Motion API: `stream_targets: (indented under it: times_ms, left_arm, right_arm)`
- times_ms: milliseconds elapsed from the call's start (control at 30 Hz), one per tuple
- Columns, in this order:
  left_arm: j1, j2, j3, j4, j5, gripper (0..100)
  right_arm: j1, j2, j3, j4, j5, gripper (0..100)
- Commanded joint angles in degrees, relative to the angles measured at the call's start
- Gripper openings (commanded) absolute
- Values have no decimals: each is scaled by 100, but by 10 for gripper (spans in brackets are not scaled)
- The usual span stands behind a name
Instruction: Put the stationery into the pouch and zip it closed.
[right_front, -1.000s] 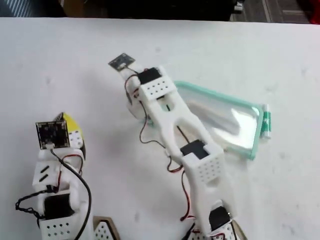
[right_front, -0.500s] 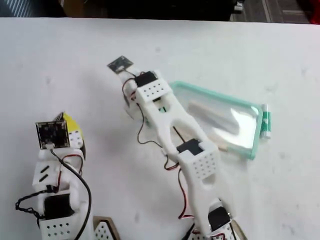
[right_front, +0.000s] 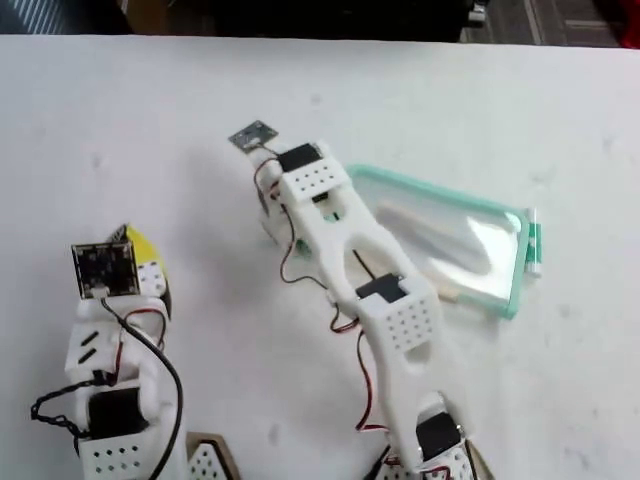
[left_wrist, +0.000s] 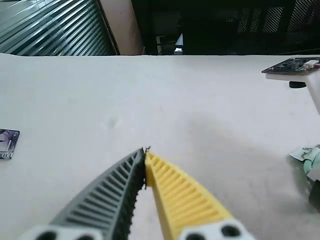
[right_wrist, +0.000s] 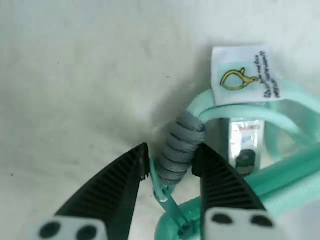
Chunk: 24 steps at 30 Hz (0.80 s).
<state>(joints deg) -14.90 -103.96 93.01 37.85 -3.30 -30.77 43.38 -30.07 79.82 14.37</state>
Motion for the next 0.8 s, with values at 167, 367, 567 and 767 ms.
stream_targets:
  times_ms: [167, 367, 567, 767]
  left_arm:
    - [57, -84, -44, 35, -44, 24]
    - [57, -84, -35, 44, -44, 24]
    - [66, -84, -53, 114, -44, 24]
    - [66, -84, -53, 114, -44, 24]
  right_arm:
    - [-13, -57, -44, -145, -35, 138]
    - [-13, -31, -448, -330, -62, 138]
    - [22, 189, -615, -321, -70, 141]
    - [-13, 295, -615, -347, -334, 142]
